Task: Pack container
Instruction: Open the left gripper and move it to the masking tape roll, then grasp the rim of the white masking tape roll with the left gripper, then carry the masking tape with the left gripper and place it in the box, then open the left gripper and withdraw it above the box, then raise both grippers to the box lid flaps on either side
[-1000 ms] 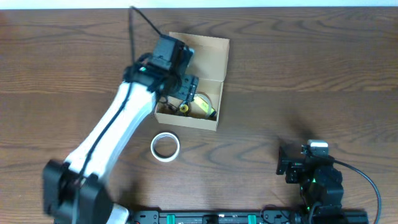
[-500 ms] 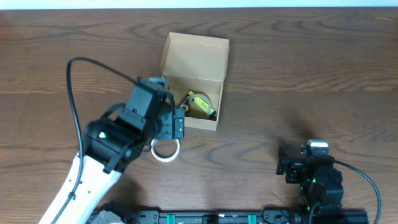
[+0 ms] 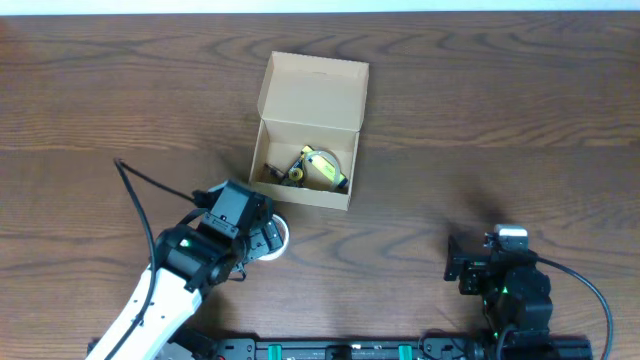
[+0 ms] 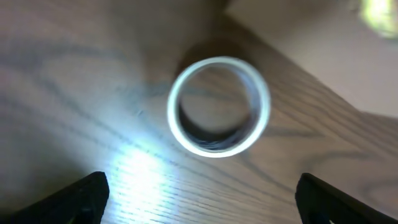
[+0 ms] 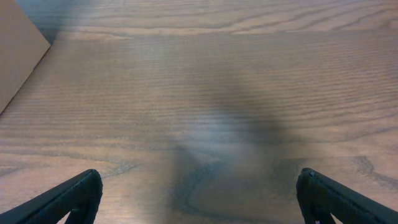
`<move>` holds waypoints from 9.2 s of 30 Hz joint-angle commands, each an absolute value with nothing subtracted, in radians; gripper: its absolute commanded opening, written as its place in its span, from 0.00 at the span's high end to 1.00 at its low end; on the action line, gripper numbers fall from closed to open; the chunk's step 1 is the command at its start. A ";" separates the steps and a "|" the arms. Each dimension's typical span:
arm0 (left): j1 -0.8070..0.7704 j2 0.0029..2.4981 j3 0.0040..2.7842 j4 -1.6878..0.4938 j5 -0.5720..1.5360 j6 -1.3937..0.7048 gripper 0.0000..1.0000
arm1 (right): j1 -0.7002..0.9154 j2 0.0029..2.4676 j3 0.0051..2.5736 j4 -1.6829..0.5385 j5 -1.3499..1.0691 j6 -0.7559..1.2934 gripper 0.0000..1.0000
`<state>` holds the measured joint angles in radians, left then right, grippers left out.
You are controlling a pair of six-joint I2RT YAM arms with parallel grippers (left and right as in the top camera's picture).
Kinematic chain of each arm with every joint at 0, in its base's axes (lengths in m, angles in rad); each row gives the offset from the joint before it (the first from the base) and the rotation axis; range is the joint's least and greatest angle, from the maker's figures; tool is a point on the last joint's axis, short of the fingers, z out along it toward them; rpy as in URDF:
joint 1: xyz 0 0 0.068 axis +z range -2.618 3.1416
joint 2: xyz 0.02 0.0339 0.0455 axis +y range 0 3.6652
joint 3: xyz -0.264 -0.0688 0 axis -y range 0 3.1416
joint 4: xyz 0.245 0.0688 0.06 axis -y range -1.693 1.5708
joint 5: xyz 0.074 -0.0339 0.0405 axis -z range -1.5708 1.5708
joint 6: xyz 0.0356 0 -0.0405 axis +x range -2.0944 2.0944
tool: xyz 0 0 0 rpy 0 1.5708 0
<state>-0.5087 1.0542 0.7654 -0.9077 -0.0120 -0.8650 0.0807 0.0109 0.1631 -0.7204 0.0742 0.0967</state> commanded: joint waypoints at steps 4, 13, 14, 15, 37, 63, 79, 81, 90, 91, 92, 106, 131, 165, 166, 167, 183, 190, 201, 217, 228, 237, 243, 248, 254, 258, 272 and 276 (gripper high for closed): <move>-0.498 1.119 0.746 -0.896 -0.035 -1.037 0.04 | 0.074 0.007 0.161 -0.722 0.070 0.084 0.01; -0.498 1.251 0.746 -0.848 -0.022 -1.150 0.05 | 0.074 0.007 0.161 -0.722 0.070 0.084 0.01; -0.498 1.259 0.746 -0.848 -0.022 -1.163 0.05 | 0.074 0.007 0.161 -0.722 0.070 0.084 0.01; -0.498 1.268 0.746 -0.848 -0.022 -1.179 0.05 | 0.074 0.007 0.161 -0.722 0.070 0.084 0.01; -0.498 1.359 0.610 -0.619 0.029 -1.304 0.09 | 0.074 0.007 0.161 -0.722 0.070 0.084 0.01; -0.498 1.282 0.611 -0.646 0.078 -1.312 0.94 | 0.074 0.007 0.161 -0.722 0.070 0.084 0.01; -0.498 0.997 0.674 -0.812 0.067 -1.155 0.94 | 0.074 0.007 0.161 -0.722 0.070 0.084 0.01; -0.498 0.993 0.736 -0.830 0.023 -1.081 0.94 | 0.074 0.007 0.161 -0.722 0.070 0.084 0.01; -0.498 1.165 1.166 -0.943 -0.211 -0.675 0.94 | 0.074 0.007 0.161 -0.722 0.070 0.084 0.01; -0.498 1.206 1.214 -0.949 -0.219 -0.625 0.95 | 0.074 0.007 0.161 -0.722 0.070 0.084 0.01; -0.498 1.256 1.271 -0.950 -0.221 -0.562 0.94 | 0.074 0.007 0.161 -0.722 0.070 0.084 0.01; -0.462 1.779 1.662 -1.066 -0.152 -0.359 0.94 | 0.074 0.007 0.161 -0.722 0.070 0.084 0.01; -0.459 2.012 1.662 -1.036 -0.054 -0.358 0.94 | 0.074 0.007 0.161 -0.722 0.070 0.084 0.01; -0.459 1.794 1.663 -0.957 -0.071 -0.359 0.21 | 0.074 0.007 0.161 -0.722 0.070 0.084 0.01; -0.459 1.768 1.663 -0.957 -0.071 -0.359 0.06 | 0.074 0.007 0.161 -0.722 0.070 0.084 0.01; -0.459 1.750 1.663 -0.958 -0.071 -0.359 0.04 | 0.074 0.007 0.161 -0.722 0.070 0.084 0.01; -0.458 1.320 1.574 -1.062 -0.210 -0.363 0.05 | 0.074 0.007 0.161 -0.722 0.070 0.084 0.01; -0.459 1.235 1.574 -1.033 -0.121 -0.363 0.04 | 0.074 0.007 0.161 -0.722 0.070 0.084 0.01; -0.459 1.237 1.574 -1.045 -0.047 -0.363 0.05 | 0.074 0.007 0.161 -0.722 0.070 0.084 0.01; -0.458 1.237 1.574 -1.061 0.013 -0.400 0.05 | 0.074 0.009 0.288 -0.585 -0.061 0.163 0.01; -0.458 1.256 1.574 -0.960 0.016 -0.435 0.05 | 0.074 0.289 0.593 -0.175 -0.057 0.062 0.01; -0.448 1.261 1.574 -0.882 0.007 -0.435 0.05 | 0.074 0.424 0.604 -0.217 -0.088 0.096 0.01; -0.318 1.309 1.574 -0.885 0.059 -0.476 0.05 | 0.073 0.722 0.760 -0.257 -0.235 0.149 0.01; -0.142 1.390 1.574 -0.849 0.165 -0.476 0.05 | 0.072 1.071 1.006 -0.341 -0.297 0.157 0.02; 0.004 1.542 1.574 -0.730 0.294 -0.476 0.43 | 0.072 1.362 1.127 -0.336 -0.307 0.179 0.69; 0.031 1.629 1.574 -0.683 0.315 -0.479 0.71 | 0.066 1.447 1.129 -0.324 -0.307 0.261 0.99; 0.071 1.972 1.574 -0.564 0.509 -0.601 0.94 | 0.052 1.777 1.129 -0.138 -0.624 0.519 0.99; 0.089 2.051 1.574 -0.548 0.627 -0.634 0.94 | 0.052 1.876 1.129 -0.084 -0.724 0.551 0.99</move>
